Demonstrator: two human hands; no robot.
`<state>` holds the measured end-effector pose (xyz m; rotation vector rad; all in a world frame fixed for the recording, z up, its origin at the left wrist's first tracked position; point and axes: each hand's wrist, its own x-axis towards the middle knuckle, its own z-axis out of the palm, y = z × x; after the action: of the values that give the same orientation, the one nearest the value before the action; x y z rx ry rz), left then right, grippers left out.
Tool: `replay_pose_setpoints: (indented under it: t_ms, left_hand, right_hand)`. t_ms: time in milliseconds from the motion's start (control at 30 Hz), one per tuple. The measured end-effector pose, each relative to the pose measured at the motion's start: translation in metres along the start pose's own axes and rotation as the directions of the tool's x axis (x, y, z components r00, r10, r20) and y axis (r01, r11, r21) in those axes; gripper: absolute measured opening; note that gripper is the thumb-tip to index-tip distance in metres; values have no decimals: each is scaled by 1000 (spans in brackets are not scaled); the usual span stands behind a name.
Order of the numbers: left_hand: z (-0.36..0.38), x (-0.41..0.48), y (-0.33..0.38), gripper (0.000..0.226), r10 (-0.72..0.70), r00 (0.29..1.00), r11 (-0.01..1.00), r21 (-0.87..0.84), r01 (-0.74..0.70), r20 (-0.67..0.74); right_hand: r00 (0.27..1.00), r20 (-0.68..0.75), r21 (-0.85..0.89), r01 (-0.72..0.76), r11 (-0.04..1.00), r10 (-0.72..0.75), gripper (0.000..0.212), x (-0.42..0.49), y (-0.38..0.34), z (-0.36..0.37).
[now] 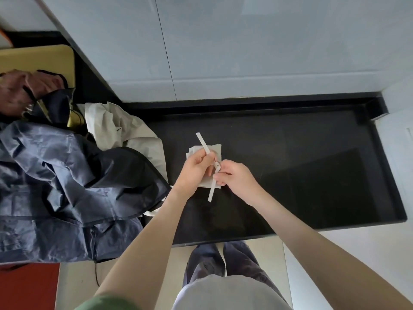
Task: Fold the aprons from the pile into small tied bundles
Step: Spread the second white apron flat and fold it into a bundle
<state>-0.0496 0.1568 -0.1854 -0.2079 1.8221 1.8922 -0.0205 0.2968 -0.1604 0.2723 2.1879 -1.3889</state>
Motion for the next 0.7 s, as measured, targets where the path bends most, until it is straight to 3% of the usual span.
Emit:
replay_pose_setpoints:
  t_ms: [167, 300, 333, 400, 467, 600, 700]
  left_hand:
    - [-2, 3, -2, 30, 21, 996, 990, -141, -9, 82]
    - [-3, 4, -6, 29, 21, 998, 995, -94, -16, 52]
    - [-3, 5, -6, 29, 27, 998, 997, -74, -23, 49]
    - [-2, 6, -6, 30, 42, 998, 999, -26, -41, 47]
    - [0, 6, -8, 31, 61, 997, 998, -10, -61, 41]
    - [2, 4, -9, 31, 55, 998, 998, 22, -55, 24]
    - [3, 2, -8, 30, 29, 999, 996, 77, -32, 40]
  right_hand:
    - [993, -119, -206, -7, 978, -18, 21, 8, -9, 3]
    - [996, -91, -319, -23, 947, -7, 31, 10, -11, 1]
    - [995, -97, -271, -55, 961, 29, 33, 10, -11, -1]
    - [979, -65, 79, -189, 979, 194, 29, 8, -13, -4]
    - [950, 23, 352, -300, 887, 312, 24, 5, -15, -6]
    - [929, 125, 572, -354, 740, 347, 20, 4, -14, -6]
    - [912, 61, 668, -339, 663, 405, 14, 2, -12, 0]
